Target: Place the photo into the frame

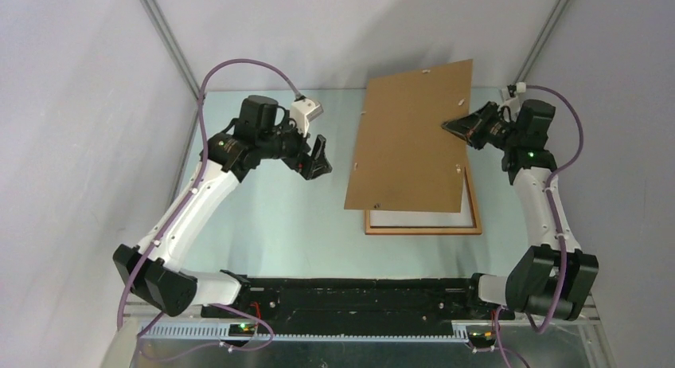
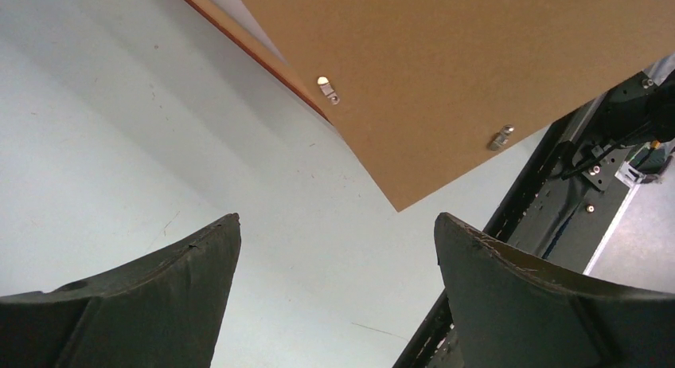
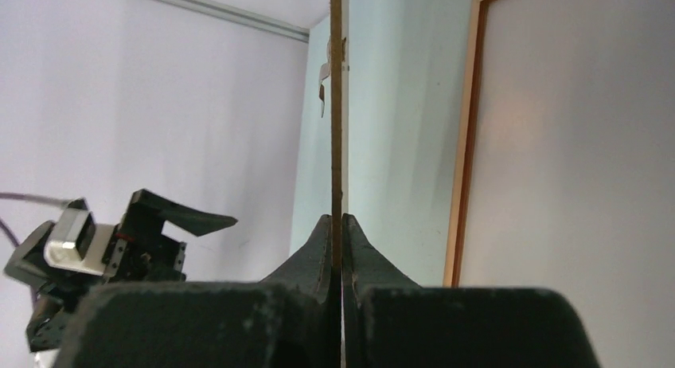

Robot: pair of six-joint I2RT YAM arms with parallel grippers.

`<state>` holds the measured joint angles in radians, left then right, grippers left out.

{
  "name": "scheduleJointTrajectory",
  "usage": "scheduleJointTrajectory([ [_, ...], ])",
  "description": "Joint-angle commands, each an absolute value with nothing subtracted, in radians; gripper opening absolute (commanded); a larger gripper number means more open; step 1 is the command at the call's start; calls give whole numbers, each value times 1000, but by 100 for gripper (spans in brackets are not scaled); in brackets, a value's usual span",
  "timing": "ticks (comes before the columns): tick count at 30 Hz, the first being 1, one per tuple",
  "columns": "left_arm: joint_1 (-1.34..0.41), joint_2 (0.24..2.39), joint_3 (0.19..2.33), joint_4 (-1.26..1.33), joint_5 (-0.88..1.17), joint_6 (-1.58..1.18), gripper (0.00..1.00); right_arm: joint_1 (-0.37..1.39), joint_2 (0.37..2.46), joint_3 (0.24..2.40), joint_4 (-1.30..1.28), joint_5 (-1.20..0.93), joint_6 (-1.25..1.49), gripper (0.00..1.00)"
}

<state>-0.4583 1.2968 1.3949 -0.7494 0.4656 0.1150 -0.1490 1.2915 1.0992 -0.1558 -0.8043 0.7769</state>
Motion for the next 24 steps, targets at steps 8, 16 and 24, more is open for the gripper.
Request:
scheduleJointTrajectory([
  [8,-463,1338,1446,-689,460,117,99,-338,1147,1070,-107,-1063,861,0],
  [16,-464,1339,1410,-632,443,89,100,-506,1111,1039,-161,-1183,809,0],
  [24,-463,1322,1388,-605,426,70,100,-575,1167,1036,-242,-1250,661,0],
])
